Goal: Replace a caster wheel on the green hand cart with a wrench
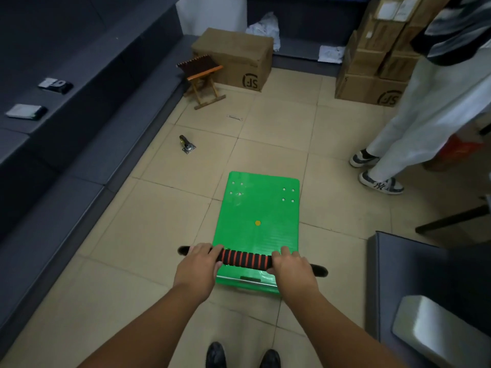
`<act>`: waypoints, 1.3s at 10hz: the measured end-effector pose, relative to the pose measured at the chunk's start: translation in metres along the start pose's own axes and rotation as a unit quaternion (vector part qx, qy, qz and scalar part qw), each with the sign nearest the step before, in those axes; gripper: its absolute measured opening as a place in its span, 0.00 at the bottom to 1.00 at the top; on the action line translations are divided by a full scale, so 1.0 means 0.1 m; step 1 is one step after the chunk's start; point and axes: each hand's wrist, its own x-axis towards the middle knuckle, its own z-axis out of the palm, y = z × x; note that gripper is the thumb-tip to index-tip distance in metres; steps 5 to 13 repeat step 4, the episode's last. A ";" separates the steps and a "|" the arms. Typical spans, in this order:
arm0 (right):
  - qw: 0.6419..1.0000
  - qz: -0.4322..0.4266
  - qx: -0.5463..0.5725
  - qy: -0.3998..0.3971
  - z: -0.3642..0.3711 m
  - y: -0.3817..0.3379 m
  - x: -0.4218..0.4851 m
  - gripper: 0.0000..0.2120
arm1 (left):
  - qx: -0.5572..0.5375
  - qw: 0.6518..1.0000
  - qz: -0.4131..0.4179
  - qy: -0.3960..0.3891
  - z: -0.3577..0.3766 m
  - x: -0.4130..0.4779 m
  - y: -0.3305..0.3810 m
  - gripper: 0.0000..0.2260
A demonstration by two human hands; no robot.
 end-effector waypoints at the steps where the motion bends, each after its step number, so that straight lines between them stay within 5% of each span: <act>1: 1.000 -0.004 0.004 -0.008 0.14 -0.15 -0.24 0.15 | -0.008 1.000 -0.004 -0.012 0.00 -0.33 -0.07 0.18; 13: 0.999 0.043 0.022 -0.025 0.32 -0.24 -0.65 0.17 | -0.011 0.999 -0.010 -0.035 -0.08 -0.77 -0.16 0.17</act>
